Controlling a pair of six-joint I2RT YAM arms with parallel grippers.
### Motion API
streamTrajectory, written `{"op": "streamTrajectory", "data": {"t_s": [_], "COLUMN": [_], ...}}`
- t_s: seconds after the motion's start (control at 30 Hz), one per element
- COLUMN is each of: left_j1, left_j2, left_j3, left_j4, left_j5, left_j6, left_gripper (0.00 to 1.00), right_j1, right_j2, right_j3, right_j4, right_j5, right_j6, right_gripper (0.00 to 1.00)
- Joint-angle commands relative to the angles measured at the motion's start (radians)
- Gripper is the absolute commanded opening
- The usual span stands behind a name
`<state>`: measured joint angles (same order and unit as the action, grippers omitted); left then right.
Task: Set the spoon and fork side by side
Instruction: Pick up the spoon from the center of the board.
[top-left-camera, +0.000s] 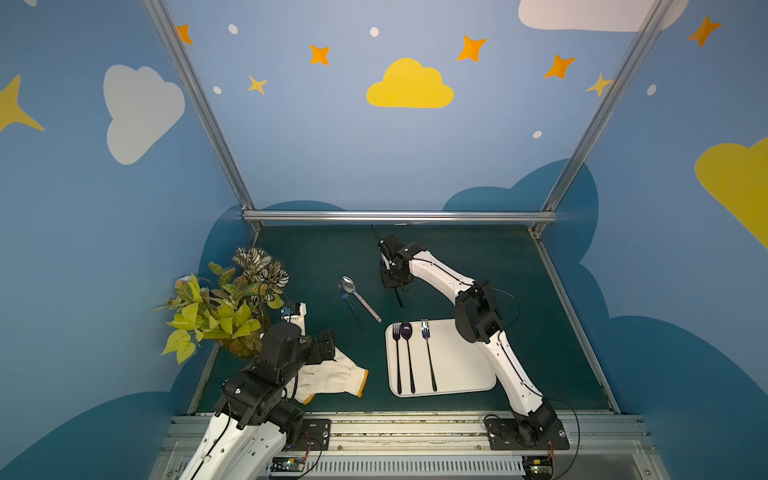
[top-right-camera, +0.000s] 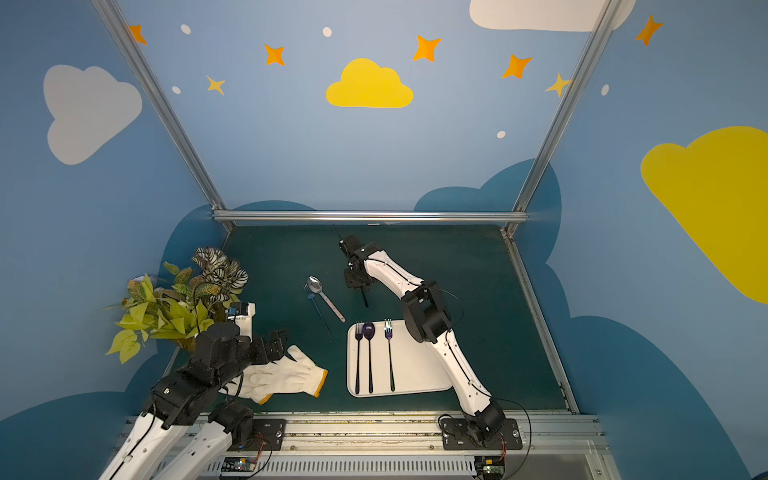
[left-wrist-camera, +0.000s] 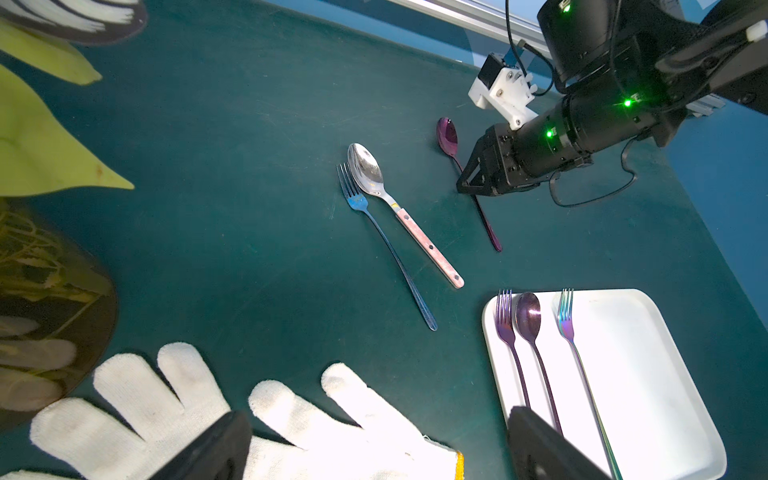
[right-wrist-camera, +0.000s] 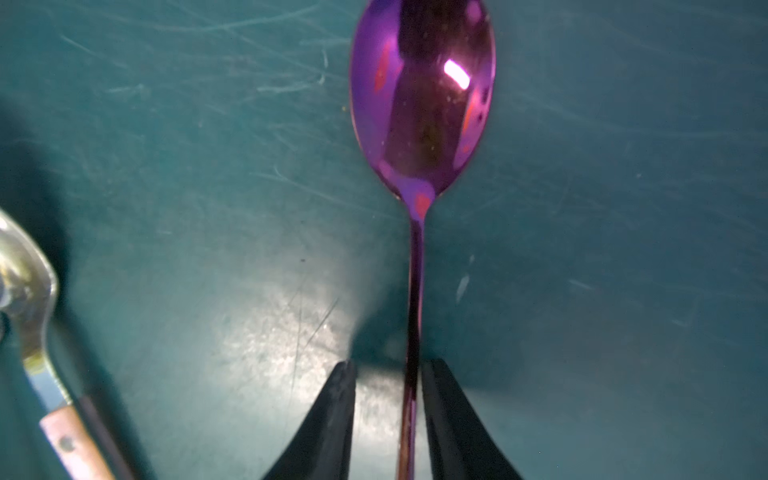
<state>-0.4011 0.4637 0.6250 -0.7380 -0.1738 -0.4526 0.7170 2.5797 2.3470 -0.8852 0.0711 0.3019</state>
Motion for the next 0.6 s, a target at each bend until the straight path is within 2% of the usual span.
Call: {"op": "streamTrajectory", "data": {"t_s": [0.0, 0.2, 0.4, 0.57], "left_j1": [0.003, 0.004, 0.004, 0.004], "left_j2": [-0.006, -0.005, -0.012, -0.023], "left_j3": [0.004, 0.009, 0.015, 0.015], "left_j4": [-0.017, -0.024, -0.035, -0.040], "left_j5": [-0.010, -0.016, -0.023, -0.029], "left_j6": [-0.004, -0.004, -0.006, -0.011], "left_gripper": [1.00, 1.00, 1.00, 1.00], "right_j1": [-0.010, -0.022, -0.031, -0.058], "right_j2": [0.064, 0.105, 0.129, 0.111], "right_j3": [0.036, 0.085, 0.102, 0.085], "right_j4": [0.015, 0.013, -0.003, -0.009], "right_j5": [0.042, 0.038, 0.021, 0.012], "right_j6": [-0.029, -0.033, -0.031, -0.017], "right_gripper": [0.33, 0.29, 0.11, 0.03]}}
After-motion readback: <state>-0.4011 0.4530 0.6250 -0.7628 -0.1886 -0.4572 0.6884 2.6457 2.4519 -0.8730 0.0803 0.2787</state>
